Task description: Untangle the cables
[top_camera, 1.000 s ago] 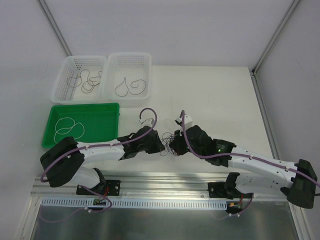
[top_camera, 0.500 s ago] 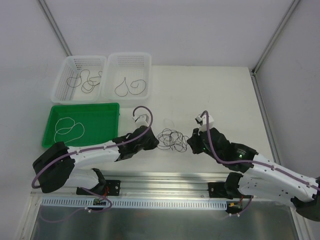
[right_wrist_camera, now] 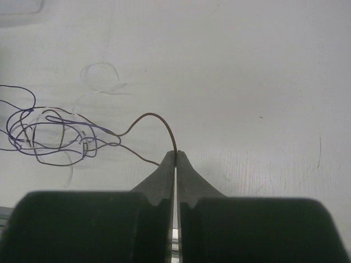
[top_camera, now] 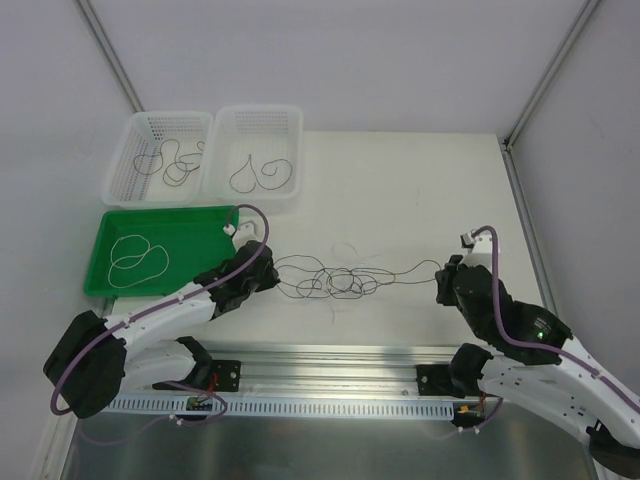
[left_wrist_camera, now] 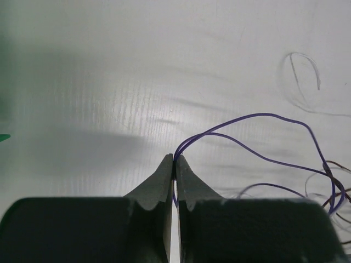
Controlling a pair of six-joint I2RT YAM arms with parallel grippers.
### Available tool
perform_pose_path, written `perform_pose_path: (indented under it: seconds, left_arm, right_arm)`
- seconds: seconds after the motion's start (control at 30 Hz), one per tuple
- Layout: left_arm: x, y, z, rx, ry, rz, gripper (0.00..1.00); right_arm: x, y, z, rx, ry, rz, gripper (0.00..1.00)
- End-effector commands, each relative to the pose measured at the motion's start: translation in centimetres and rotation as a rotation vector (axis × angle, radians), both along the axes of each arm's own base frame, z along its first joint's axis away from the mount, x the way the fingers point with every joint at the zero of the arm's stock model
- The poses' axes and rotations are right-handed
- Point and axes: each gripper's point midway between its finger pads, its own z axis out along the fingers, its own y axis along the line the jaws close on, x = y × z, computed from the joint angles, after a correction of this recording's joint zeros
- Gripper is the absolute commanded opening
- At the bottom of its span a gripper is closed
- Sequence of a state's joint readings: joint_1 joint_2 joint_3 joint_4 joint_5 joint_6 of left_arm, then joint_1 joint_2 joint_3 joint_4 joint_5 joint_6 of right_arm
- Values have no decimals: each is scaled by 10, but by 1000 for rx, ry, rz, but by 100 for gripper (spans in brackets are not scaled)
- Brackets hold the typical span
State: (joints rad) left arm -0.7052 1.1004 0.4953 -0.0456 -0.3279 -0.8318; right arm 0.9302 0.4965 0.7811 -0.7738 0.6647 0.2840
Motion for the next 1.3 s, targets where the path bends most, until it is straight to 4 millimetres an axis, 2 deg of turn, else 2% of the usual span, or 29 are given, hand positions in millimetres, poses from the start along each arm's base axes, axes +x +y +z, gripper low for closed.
perform_pose_path:
  seconds: [0.0,0.1,0.13,0.17,0.23,0.27,0.37,0.4,0.47,0.5,0.63,0.7,0.77,0.8,0.83,0.87,0.97,1.0,1.07,1.1,1.13,1.17,1.2,1.23,1.27]
  left_arm:
    - [1,9,2,57,-9,-9,0]
    - [0,12,-9,97,24,-13,0]
    - [-1,13,-13,107,34,-13,0]
    - [-2,13,-20,122,56,-12,0]
    - [-2,14,-25,137,73,-10,0]
    - [-4,15,-33,153,97,-11,0]
    - [-3,15,-40,168,121,-6,0]
    - [-3,15,-41,172,124,-5,0]
    - [-2,14,-42,176,129,-5,0]
    - [-1,14,-42,179,129,-5,0]
    - [-1,14,-42,180,130,-5,0]
    - [-3,8,-42,160,141,-26,0]
    - [-2,1,-35,136,134,-52,0]
    - [-2,-2,-33,129,129,-68,0]
    - [-2,-4,-29,122,120,-76,0]
    - [-2,-8,-22,104,102,-88,0]
    - [-3,-16,-2,58,52,-127,0]
    - [-4,-19,3,52,39,-145,0]
    - [-6,-25,19,7,3,-171,0]
    - [-8,-27,24,-6,-8,-183,0]
    - [-9,-28,28,-15,-23,-196,0]
    - [-10,-30,40,-37,-52,-207,0]
    - [-12,-32,43,-48,-59,-221,0]
    - [-13,-34,48,-55,-75,-235,0]
    - [-15,-36,55,-73,-91,-251,0]
  right_arm:
    - [-2,-11,8,-13,-5,-37,1]
    - [-5,4,24,26,-16,57,1]
    - [-5,3,31,24,-25,63,1]
    - [-7,1,56,55,-64,72,1]
    - [-8,-12,76,3,-93,70,1]
    - [-12,-24,107,19,-139,49,1]
    - [-11,-44,146,-38,-204,13,1]
    - [-15,-53,170,-12,-246,-1,1]
    - [-14,-58,189,-39,-285,-1,1]
    - [-15,-61,208,-2,-330,-2,1]
    - [-14,-55,238,48,-413,29,1]
    - [-10,-36,244,65,-419,92,1]
    - [-5,-18,234,38,-382,136,1]
    - [2,-3,224,19,-346,162,1]
    - [7,3,215,3,-321,163,1]
    - [13,12,192,-39,-274,169,1]
    - [28,37,146,-100,-156,180,1]
    - [34,43,115,-146,-84,168,1]
    - [41,46,78,-164,-8,125,1]
    - [44,42,45,-199,51,95,2]
    - [47,42,26,-196,95,63,6]
    - [46,43,11,-197,132,61,26]
    - [44,41,-12,-222,184,54,36]
    - [43,44,-24,-226,226,51,46]
    - [38,60,-33,-190,262,113,50]
